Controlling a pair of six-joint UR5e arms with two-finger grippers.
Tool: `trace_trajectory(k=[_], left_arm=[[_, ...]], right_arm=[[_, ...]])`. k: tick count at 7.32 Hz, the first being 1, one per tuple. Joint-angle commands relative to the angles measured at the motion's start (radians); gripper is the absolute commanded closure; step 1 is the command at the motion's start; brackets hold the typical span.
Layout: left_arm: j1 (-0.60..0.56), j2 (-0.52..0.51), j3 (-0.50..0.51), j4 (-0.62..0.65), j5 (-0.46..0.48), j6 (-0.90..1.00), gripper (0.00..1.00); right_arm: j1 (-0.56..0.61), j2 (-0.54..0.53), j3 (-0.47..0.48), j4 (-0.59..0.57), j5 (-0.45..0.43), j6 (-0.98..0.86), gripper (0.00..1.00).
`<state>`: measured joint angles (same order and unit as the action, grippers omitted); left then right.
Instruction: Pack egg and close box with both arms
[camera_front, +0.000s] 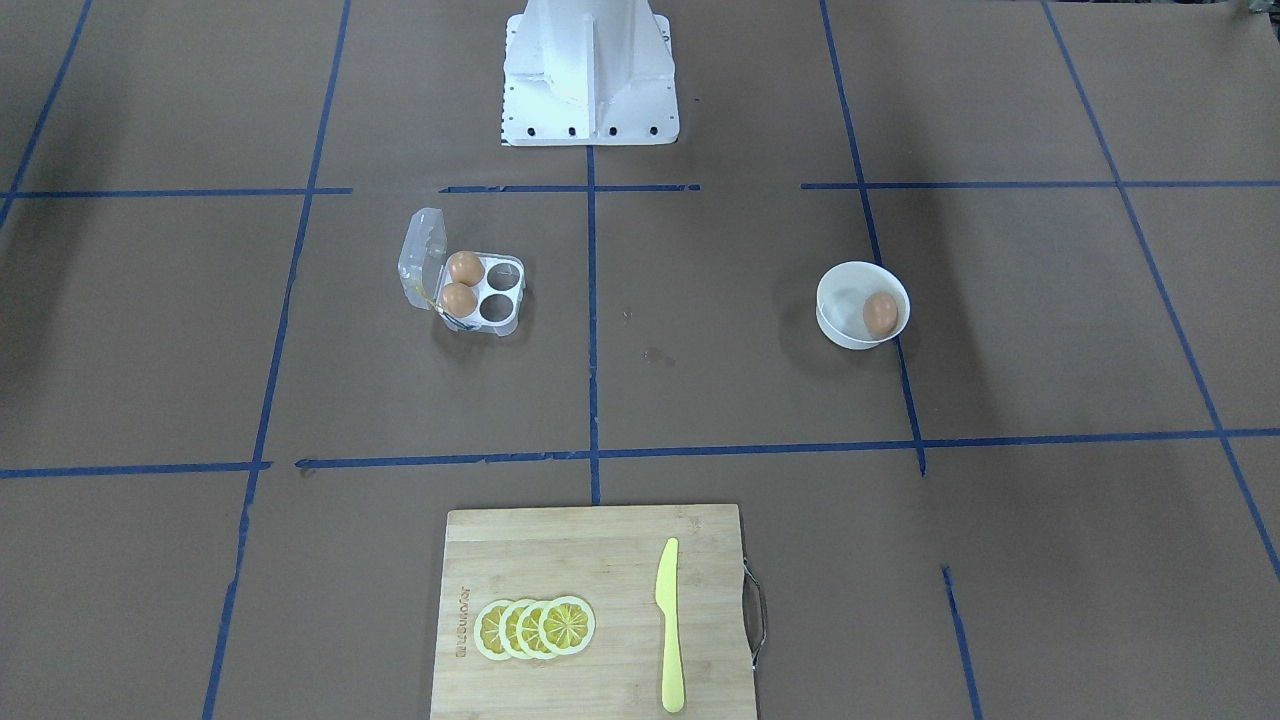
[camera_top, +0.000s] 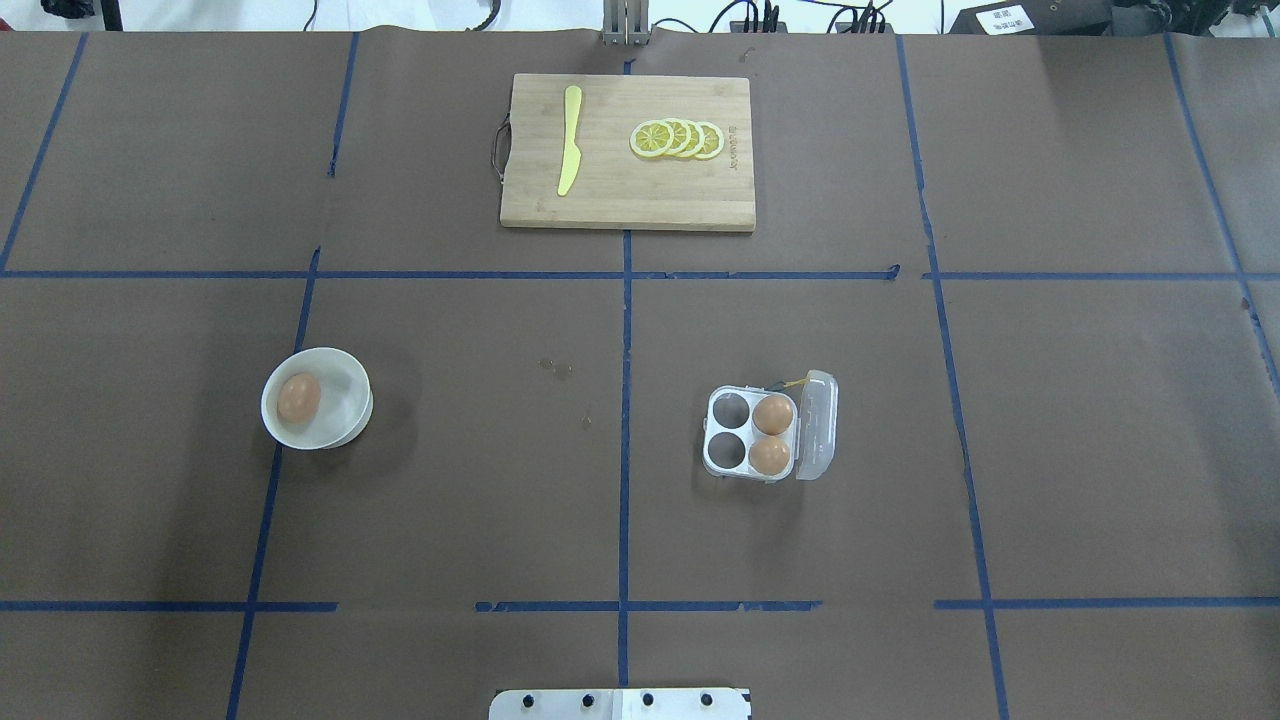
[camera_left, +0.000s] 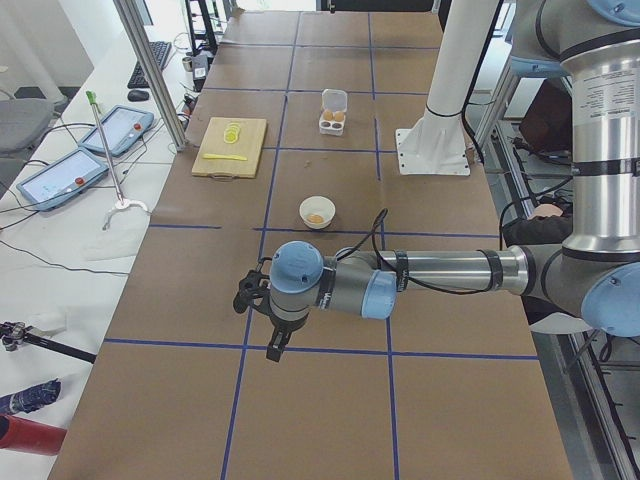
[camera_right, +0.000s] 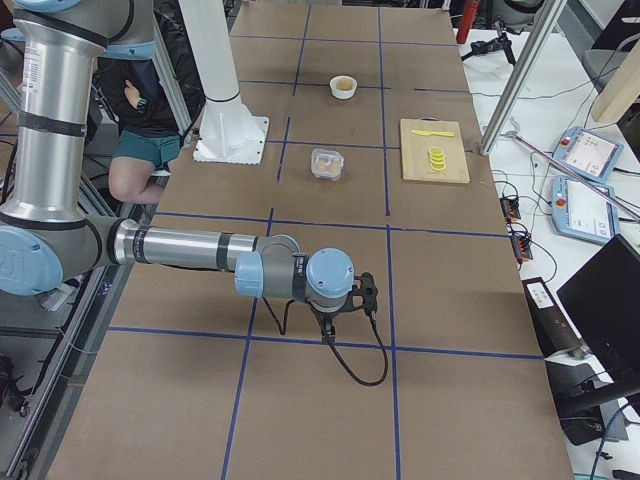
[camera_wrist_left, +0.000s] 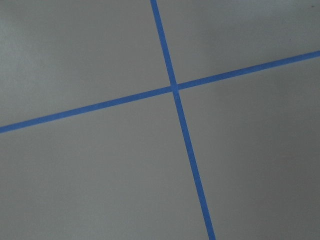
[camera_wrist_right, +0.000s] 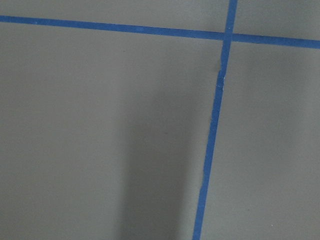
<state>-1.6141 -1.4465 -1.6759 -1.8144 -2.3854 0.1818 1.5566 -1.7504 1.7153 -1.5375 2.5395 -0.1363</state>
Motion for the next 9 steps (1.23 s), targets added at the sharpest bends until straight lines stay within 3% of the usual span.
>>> trace_trajectory(k=[1, 3, 4, 5, 6, 7, 8, 9], left_arm=[[0.0, -0.029, 0.01, -0.18, 0.002, -0.005, 0.0], [-0.001, -0.069, 0.069, -0.458, 0.002, -0.01, 0.0], [-0.001, -0.087, 0.103, -0.474, -0.005, -0.028, 0.0], [0.0, -0.098, 0.099, -0.488, -0.005, -0.103, 0.0], [0.009, -0.11, 0.072, -0.543, -0.003, -0.213, 0.0], [0.073, -0.085, 0.05, -0.657, -0.036, -0.24, 0.0], [0.173, -0.087, 0.039, -0.661, -0.088, -0.371, 0.0], [0.248, -0.087, -0.014, -0.666, -0.074, -0.49, 0.0]], right_arm=[[0.0, 0.096, -0.005, 0.004, 0.005, 0.015, 0.0], [0.0, 0.175, -0.019, 0.013, -0.002, 0.017, 0.0], [0.0, 0.186, -0.022, 0.02, -0.022, 0.03, 0.0], [-0.003, 0.236, -0.016, 0.022, -0.13, 0.102, 0.0], [-0.021, 0.233, -0.016, 0.046, -0.171, 0.103, 0.0], [-0.023, 0.215, -0.014, 0.11, -0.168, 0.107, 0.0], [-0.03, 0.197, -0.011, 0.181, -0.16, 0.119, 0.0], [-0.058, 0.195, -0.013, 0.184, -0.169, 0.153, 0.0]])
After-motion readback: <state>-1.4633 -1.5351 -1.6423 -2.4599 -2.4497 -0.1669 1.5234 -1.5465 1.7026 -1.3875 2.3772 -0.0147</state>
